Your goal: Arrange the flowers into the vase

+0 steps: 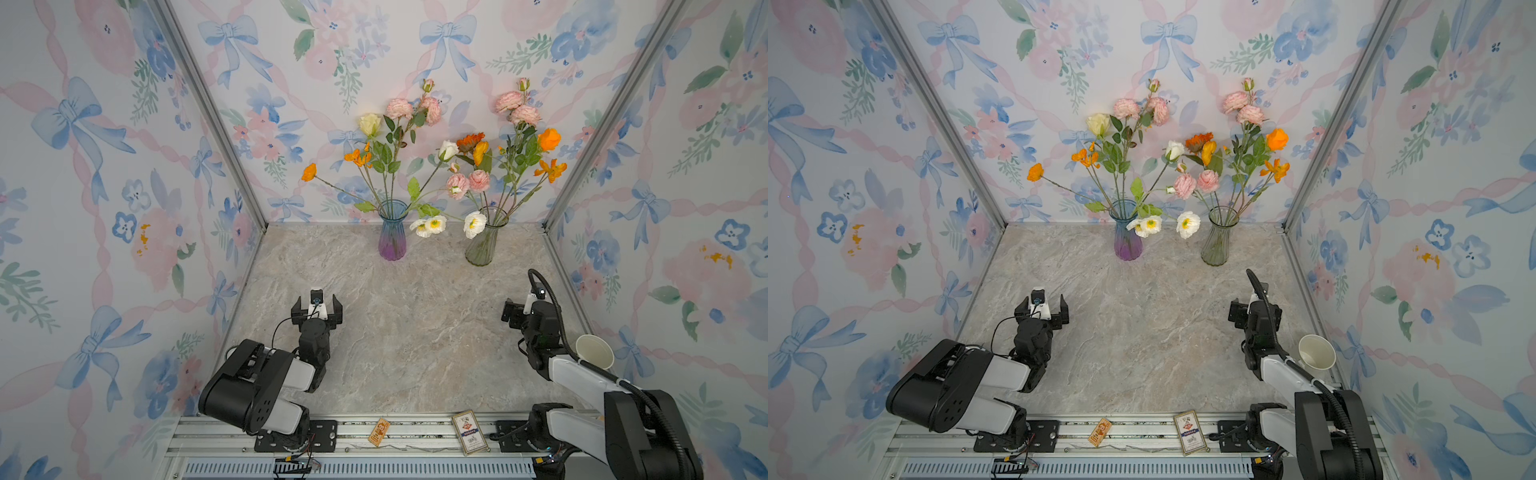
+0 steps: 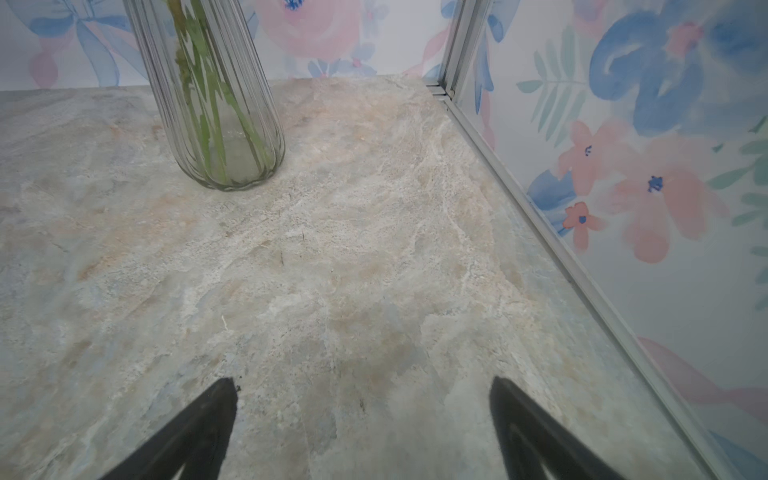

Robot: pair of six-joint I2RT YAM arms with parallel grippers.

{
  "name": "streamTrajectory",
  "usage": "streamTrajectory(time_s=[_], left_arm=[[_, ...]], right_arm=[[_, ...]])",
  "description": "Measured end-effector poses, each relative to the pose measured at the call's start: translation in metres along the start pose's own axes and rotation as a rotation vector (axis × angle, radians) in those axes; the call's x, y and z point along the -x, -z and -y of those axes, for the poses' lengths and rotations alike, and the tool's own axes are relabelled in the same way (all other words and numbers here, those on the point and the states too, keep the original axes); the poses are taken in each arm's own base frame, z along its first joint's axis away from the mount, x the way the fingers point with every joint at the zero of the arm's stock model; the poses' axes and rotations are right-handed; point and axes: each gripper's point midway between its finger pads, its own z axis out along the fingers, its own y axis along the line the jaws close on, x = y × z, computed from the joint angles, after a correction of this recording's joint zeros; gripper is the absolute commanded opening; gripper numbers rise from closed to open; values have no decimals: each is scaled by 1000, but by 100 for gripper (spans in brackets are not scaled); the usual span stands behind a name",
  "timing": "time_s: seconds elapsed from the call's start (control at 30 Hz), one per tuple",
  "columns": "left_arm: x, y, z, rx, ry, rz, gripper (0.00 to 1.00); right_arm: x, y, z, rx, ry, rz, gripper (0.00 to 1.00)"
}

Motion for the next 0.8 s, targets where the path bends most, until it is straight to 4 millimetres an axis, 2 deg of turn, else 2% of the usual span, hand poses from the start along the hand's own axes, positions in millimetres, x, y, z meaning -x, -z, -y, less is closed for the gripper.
streamTrajectory(time_s=[0.13, 0.27, 0.37, 0.5, 0.6, 0.7, 0.8], left_arm=[[-3, -12, -23, 47, 55, 5, 98], [10, -23, -18, 8, 86, 31, 98], [10, -24, -15, -6, 92, 32, 98], [10, -24, -14, -18, 96, 33, 98], [10, -24, -13, -21, 96, 33, 98], [10, -24, -12, -24, 96, 33, 98], [10, -24, -12, -25, 97, 33, 98]], right_arm=[[2, -10, 1, -14, 10, 12, 97], [17, -21, -3, -2, 18, 23, 97], [25, -19, -6, 23, 16, 58, 97], [22, -9, -7, 46, 16, 94, 97], [20, -8, -10, 59, 23, 94, 97], [20, -15, -27, 126, 40, 102, 97], [7, -30, -50, 168, 92, 51, 97]])
